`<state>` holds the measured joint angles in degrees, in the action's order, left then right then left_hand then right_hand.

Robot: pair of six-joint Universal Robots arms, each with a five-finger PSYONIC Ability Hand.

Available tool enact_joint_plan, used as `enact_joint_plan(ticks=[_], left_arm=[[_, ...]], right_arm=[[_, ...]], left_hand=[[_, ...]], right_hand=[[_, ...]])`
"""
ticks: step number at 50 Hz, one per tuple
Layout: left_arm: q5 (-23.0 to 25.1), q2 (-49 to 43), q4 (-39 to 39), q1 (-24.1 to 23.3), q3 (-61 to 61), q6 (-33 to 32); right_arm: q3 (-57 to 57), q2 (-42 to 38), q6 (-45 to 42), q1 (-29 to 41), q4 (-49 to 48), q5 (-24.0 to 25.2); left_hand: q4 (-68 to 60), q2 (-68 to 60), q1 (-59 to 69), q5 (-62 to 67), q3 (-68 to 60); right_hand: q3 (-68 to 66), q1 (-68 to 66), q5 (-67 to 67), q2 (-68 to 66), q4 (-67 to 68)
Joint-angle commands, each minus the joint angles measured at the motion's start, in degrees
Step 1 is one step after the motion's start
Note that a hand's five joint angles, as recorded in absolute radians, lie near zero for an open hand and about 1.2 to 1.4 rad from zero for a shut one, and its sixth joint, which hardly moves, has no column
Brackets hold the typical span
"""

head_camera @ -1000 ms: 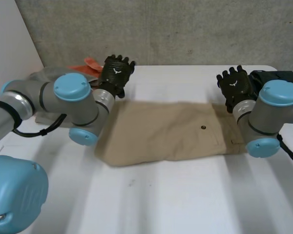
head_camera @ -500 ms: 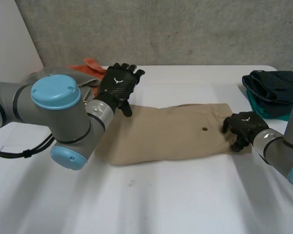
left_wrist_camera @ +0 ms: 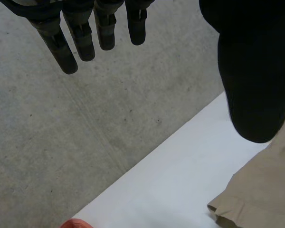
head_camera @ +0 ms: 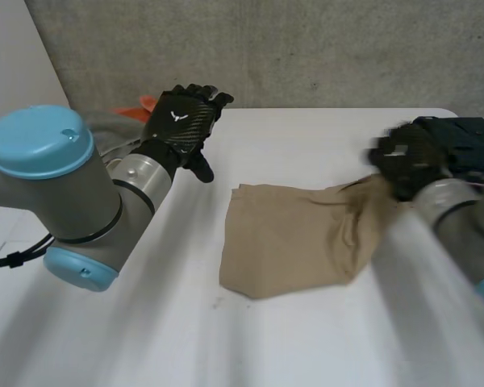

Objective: Fold the laundry.

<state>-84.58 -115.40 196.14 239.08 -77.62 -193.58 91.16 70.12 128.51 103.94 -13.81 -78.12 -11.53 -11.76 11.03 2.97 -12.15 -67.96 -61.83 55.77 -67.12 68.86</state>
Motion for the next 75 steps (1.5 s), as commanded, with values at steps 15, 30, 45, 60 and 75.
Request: enact_joint_plan(ticks=[15, 30, 45, 60, 75], left_arm=[[-1.3, 6.1, 1.4, 3.2, -6.7, 3.9], [-3.7, -3.5, -2.2, -9.0, 7.4, 7.6], [-17.1, -18.7, -14.8, -12.1, 15.2, 5.4], [-16.6, -18.9, -17.4, -9.9, 12.7, 0.3], [1.4, -3.6, -17.2, -7.4, 15.4, 1.7]], right_arm=[[-1.9, -5.8, 14.4, 20.7, -4.4, 16.0], [-5.2, 4.8, 48.8, 4.8, 10.9, 7.5], [-19.6, -17.4, 39.5, 5.3, 21.1, 6.9], [-20.8, -19.4, 30.0, 6.8, 21.1, 3.1], [0.3, 1.4, 29.5, 10.3, 7.2, -4.5]], left_hand=[[1.3, 1.6, -0.8, -2.8, 1.9], [-1.0, -0.8, 1.5, -0.4, -0.4], [-0.9, -0.6, 1.4, -0.6, -0.3], [-1.0, -0.8, 1.5, -0.4, -0.4], [-0.5, -0.3, 1.0, -0.9, 0.1]], right_hand=[[58.0, 51.8, -55.8, 57.1, -58.9], [58.0, 51.8, -55.8, 57.1, -58.9], [58.0, 51.8, -55.8, 57.1, -58.9], [58.0, 51.8, -55.8, 57.1, -58.9], [58.0, 51.8, -55.8, 57.1, -58.9]])
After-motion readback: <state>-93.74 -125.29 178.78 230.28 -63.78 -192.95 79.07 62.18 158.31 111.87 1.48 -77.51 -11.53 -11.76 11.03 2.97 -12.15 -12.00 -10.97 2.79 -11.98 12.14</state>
